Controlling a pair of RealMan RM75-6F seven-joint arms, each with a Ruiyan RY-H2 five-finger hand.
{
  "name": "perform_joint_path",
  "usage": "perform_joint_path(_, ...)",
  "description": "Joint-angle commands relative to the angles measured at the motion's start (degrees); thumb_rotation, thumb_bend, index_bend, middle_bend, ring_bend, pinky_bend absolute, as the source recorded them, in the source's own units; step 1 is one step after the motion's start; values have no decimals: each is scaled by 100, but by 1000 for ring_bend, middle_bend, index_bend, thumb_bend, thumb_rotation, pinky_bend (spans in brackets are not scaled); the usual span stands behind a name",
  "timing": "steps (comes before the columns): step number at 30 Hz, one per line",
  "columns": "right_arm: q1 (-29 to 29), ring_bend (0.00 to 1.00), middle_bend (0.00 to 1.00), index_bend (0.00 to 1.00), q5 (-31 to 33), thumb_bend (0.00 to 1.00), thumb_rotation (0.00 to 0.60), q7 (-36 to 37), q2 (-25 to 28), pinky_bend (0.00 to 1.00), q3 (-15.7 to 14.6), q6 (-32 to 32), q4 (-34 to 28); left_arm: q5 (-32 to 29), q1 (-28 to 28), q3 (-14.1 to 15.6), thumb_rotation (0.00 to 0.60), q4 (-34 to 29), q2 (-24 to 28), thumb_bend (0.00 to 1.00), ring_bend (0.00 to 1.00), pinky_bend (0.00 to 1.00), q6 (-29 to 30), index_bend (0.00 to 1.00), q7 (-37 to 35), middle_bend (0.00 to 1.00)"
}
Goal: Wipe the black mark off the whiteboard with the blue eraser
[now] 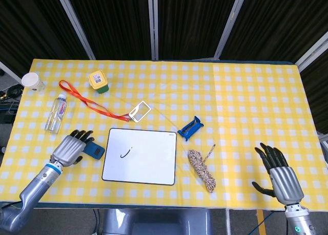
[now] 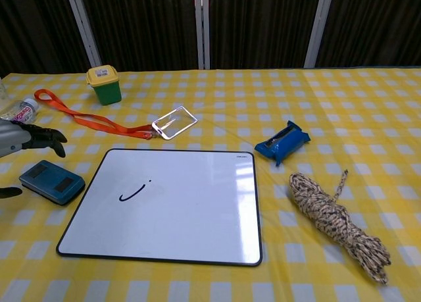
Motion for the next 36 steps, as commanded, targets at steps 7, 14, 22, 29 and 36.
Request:
perform_joint_path(7, 5, 0, 0, 14, 31, 71, 600, 28, 4, 0, 10, -21, 12, -327, -271, 23, 600, 6, -192, 244, 131, 166, -410, 189, 333, 61)
perform_joint_path(14, 17, 0, 0, 14, 33, 71, 600, -1, -16, 0, -2, -63, 29, -574, -359, -15, 600, 134, -384, 185, 136, 175, -461, 240, 458, 101)
perform_joint_path(22, 9, 0, 0, 14, 43, 72, 600, -1, -12, 0, 10, -42, 24, -743, -398, -7, 600, 225, -564, 484, 345, 321, -407, 534, 587, 362)
perform_joint_path(29, 11, 0, 0, 14, 38, 71, 600, -16, -23, 0, 5, -50, 31, -196, -239, -29, 600, 405, -778, 618, 494, 449, 466, 733, -25, 539)
perform_joint_path(36, 1, 0, 0, 14, 31, 72, 600, -25, -21, 0, 3, -30, 12, 333, -240, 8, 600, 327, -796, 642, 512, 470, 1025, 757, -497, 561)
